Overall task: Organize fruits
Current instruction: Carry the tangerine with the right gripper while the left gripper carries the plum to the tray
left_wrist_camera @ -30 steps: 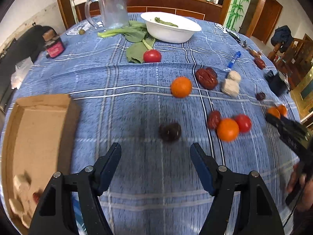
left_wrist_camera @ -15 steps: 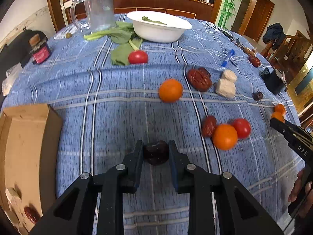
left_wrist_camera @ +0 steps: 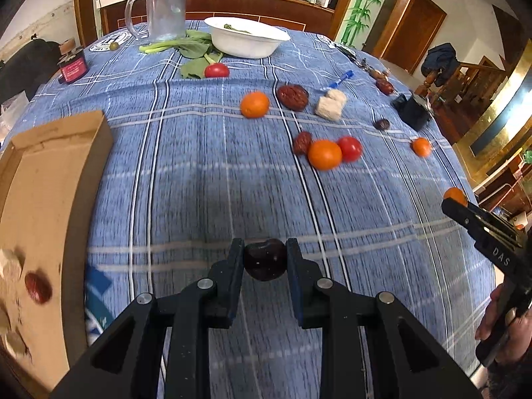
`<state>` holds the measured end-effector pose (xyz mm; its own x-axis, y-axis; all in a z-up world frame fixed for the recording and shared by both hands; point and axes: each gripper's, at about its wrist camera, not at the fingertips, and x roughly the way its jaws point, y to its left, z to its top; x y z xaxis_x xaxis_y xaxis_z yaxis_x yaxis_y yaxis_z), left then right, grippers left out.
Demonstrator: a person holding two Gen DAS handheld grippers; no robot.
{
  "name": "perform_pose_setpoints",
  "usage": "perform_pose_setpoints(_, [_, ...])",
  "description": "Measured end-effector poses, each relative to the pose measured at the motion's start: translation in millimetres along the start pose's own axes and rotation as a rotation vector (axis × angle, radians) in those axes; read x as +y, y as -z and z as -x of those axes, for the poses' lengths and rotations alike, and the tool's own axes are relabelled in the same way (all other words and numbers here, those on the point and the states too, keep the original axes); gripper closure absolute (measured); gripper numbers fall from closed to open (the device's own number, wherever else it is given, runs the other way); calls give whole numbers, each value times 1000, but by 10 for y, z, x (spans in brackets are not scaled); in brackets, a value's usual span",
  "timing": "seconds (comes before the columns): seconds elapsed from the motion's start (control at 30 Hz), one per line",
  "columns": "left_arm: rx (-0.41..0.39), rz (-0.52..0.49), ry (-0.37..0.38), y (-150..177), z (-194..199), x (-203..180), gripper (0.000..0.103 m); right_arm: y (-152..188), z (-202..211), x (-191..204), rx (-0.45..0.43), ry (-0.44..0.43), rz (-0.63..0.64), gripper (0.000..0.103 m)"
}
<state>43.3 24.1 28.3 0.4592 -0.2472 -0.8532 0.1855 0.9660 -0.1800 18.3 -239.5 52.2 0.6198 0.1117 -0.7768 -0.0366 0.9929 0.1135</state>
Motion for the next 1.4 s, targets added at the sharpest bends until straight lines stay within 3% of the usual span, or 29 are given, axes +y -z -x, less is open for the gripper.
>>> perform_pose_setpoints(0.23, [-30, -72, -24, 235, 207, -101, 79, 276, 155, 196, 7, -9, -13, 65])
perform_pose_setpoints(0.47, [-73, -70, -16, 258, 445, 15, 79, 355, 217, 443, 7, -10, 6, 65])
perform_pose_setpoints(1.07, [-171, -5, -94, 270, 863, 636, 79, 137, 155, 1223, -17, -65, 120, 65])
perform_pose_setpoints(1.4, [-201, 80, -133, 277, 1032, 1123, 79, -25, 59, 1714, -20, -116, 190, 65])
